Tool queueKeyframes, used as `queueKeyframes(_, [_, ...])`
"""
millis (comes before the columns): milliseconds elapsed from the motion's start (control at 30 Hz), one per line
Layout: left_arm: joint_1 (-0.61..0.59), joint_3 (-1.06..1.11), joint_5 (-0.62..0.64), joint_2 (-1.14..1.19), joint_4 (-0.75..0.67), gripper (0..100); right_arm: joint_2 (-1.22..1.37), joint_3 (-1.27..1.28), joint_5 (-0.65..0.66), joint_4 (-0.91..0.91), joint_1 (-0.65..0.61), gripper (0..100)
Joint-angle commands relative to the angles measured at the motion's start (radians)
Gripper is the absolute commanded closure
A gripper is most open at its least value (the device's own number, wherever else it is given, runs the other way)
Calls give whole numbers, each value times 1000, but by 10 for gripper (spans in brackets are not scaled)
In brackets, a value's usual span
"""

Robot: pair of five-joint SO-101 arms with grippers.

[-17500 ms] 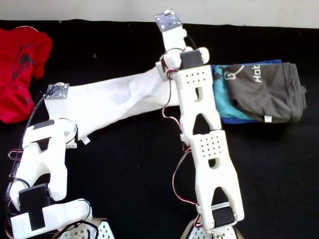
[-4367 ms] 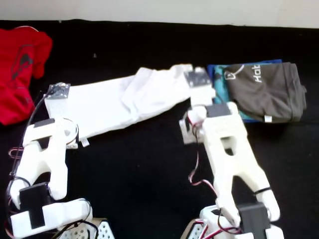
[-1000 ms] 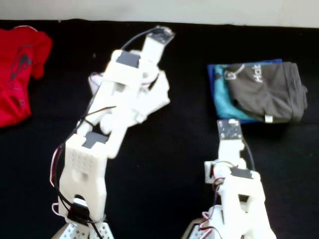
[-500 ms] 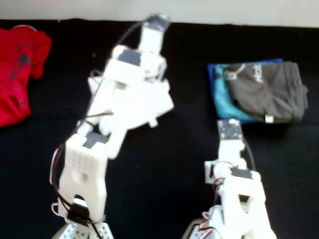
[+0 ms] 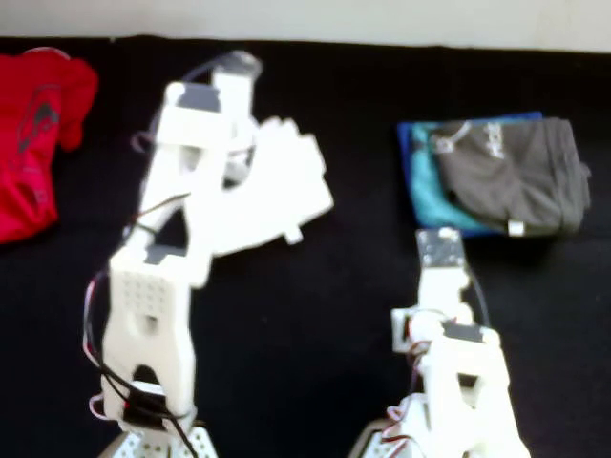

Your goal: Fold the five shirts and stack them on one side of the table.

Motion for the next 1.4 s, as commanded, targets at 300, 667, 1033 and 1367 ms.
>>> queueKeyframes(300, [211, -2, -12, 104, -155, 991, 1, 22, 6, -19, 7, 968])
queueKeyframes(667, [278, -122, -11, 116, -167, 991, 1, 22, 6, -21, 7, 968])
queueKeyframes(1033, [280, -127, -9, 153, -224, 991, 1, 22, 5, -21, 7, 968])
queueKeyframes(1367, [268, -289, -9, 90, -60, 986, 1, 15, 5, -21, 7, 968])
